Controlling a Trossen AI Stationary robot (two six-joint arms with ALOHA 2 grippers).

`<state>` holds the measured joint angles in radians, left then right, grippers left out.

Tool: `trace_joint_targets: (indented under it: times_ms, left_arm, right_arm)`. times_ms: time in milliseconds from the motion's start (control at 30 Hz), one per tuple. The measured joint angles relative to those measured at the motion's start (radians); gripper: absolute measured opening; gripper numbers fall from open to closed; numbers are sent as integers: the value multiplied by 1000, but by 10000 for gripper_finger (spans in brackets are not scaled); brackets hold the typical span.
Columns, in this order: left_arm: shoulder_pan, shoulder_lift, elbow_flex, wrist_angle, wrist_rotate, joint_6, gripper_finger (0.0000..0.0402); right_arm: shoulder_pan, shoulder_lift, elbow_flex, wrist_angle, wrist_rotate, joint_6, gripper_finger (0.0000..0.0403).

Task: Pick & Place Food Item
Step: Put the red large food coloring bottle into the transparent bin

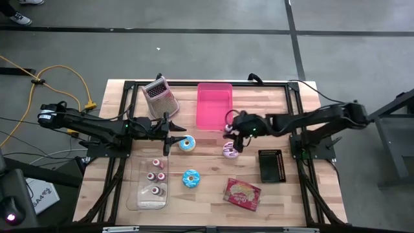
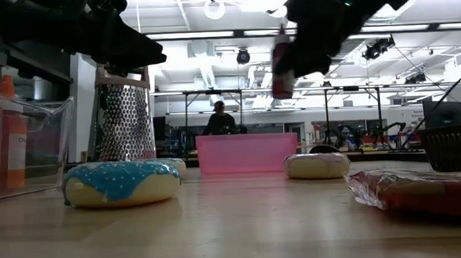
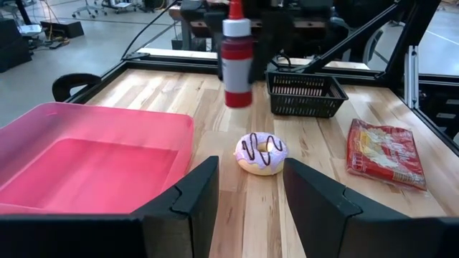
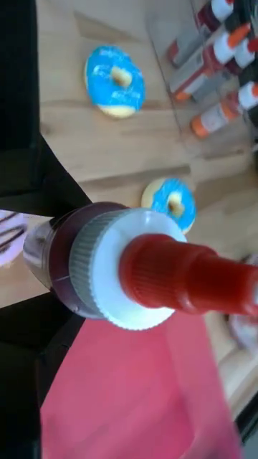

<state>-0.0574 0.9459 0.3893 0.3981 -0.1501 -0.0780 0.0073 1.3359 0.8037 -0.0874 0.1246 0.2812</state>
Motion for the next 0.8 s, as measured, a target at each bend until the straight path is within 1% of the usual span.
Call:
trace_joint_targets:
  times_ms: [267,433,567,800]
  left_arm:
    - [0,0,0,0,4,0,152]
    - [0,0,0,0,3,0,152]
    - [0,0,0,0,3,0,152]
    - [0,0,0,0,1,0,152]
  right_arm:
    - [75,211,166,66,-6,-60,148]
    - [87,304,273,72,-83,-77,148]
    - [99,343,317,70,-90,-93,148]
    - [102,344,321,63,-97,-87,148]
